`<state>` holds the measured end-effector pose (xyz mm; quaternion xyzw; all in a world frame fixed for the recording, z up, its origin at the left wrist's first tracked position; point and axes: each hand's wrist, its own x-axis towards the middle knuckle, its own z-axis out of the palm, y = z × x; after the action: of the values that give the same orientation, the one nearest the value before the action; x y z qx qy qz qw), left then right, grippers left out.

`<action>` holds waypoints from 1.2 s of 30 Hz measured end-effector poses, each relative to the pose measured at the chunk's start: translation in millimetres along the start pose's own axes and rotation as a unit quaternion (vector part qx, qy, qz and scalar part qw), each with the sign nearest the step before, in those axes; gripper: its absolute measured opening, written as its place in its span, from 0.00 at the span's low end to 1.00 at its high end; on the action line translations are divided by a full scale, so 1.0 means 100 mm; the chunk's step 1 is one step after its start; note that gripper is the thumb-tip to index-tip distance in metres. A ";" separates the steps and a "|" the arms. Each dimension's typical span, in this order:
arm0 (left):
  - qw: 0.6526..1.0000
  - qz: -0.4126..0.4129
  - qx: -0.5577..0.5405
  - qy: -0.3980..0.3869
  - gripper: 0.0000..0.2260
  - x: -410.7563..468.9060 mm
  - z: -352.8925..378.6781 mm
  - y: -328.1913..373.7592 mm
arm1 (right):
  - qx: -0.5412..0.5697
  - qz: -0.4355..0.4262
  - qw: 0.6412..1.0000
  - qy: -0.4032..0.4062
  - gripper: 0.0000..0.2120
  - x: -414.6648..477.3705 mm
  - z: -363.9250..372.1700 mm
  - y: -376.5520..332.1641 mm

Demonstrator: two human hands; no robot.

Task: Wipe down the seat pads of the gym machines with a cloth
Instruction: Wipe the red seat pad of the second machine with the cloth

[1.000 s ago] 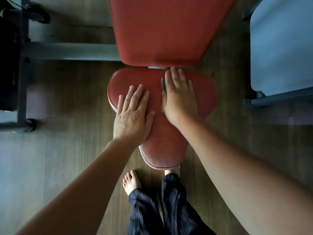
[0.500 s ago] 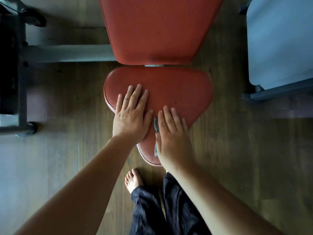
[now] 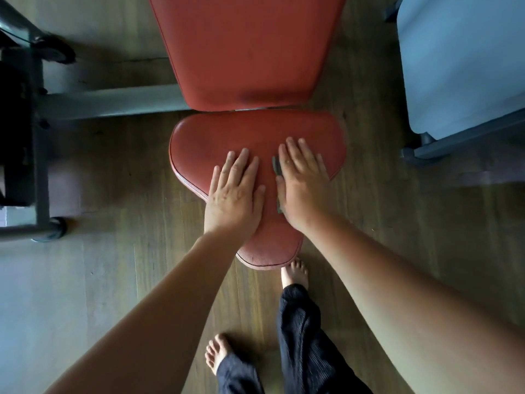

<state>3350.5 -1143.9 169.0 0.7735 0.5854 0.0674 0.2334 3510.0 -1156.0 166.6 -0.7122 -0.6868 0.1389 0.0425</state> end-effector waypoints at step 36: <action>0.995 0.058 0.038 0.077 0.26 0.09 0.18 -0.11 | 0.119 -0.099 0.982 0.112 0.23 0.10 0.01 0.30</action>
<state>3350.6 -1138.2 146.3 0.8070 0.5581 0.1174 0.1535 3538.6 -1147.4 157.1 -0.6415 -0.7235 0.1341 0.2167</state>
